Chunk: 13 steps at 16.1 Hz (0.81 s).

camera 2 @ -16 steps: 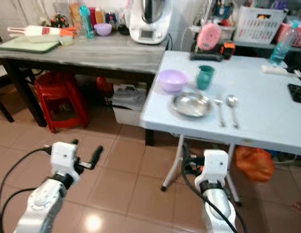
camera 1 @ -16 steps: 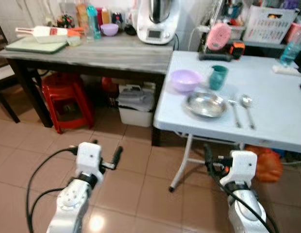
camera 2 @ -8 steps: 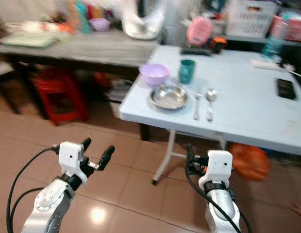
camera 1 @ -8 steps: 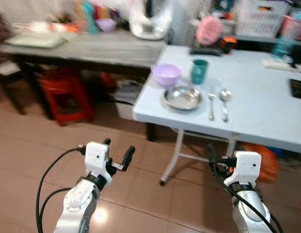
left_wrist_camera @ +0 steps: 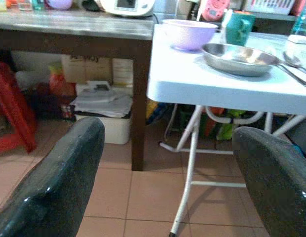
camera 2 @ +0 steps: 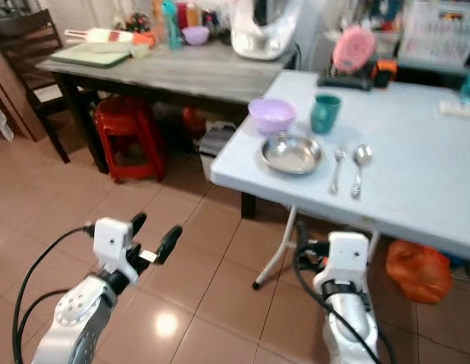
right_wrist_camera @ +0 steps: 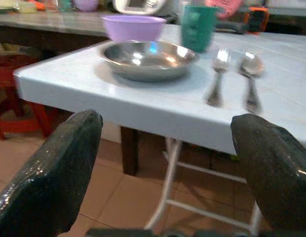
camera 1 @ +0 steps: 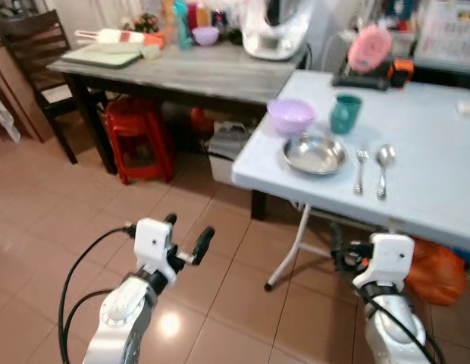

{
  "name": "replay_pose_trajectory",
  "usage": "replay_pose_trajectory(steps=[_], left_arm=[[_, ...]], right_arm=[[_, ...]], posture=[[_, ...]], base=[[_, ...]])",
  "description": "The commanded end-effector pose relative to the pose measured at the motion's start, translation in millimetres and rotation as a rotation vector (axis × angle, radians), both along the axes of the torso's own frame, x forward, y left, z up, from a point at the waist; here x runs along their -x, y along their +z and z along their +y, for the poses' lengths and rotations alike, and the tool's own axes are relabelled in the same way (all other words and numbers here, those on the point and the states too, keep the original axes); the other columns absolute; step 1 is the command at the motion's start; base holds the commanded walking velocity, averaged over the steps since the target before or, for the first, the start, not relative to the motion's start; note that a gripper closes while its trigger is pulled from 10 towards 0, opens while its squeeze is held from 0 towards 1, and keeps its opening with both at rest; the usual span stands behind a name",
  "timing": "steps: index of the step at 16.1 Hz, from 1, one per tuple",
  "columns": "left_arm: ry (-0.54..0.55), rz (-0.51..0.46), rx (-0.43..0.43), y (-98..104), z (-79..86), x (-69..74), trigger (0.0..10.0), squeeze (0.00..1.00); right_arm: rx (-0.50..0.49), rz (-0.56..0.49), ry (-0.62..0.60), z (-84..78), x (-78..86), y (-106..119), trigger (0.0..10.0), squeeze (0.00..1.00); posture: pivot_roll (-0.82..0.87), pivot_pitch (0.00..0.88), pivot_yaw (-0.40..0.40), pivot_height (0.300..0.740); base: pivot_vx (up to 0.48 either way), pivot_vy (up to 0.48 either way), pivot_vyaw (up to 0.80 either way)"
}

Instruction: Setting the table

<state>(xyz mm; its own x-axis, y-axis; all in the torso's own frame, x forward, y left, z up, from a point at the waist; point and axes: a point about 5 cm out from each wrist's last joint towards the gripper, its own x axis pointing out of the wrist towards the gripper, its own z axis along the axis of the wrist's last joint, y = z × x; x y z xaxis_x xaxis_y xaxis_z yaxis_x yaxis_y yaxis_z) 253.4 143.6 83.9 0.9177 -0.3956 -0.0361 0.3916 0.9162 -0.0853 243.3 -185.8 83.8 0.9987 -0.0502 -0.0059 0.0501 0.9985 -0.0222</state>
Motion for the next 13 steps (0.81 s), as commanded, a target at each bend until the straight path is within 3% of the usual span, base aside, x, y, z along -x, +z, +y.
replay_pose_trajectory(steps=[1, 13], left_arm=[[-0.005, -0.009, 0.007, 3, -0.9, -1.6, 10.0, 0.0], [-0.04, -0.041, 0.025, 14, -5.2, -4.7, 10.0, 0.0]], right_arm=[[0.001, -0.001, -0.003, -1.2, -1.2, 1, 10.0, 0.0], [0.003, -0.021, 0.014, 0.4, -3.0, 9, 10.0, 0.0]], posture=[[0.03, 0.0, 0.016, 0.74], [0.03, 0.0, 0.008, 0.74]], base=[[0.285, 0.0, 0.0], [0.283, 0.0, -0.47]])
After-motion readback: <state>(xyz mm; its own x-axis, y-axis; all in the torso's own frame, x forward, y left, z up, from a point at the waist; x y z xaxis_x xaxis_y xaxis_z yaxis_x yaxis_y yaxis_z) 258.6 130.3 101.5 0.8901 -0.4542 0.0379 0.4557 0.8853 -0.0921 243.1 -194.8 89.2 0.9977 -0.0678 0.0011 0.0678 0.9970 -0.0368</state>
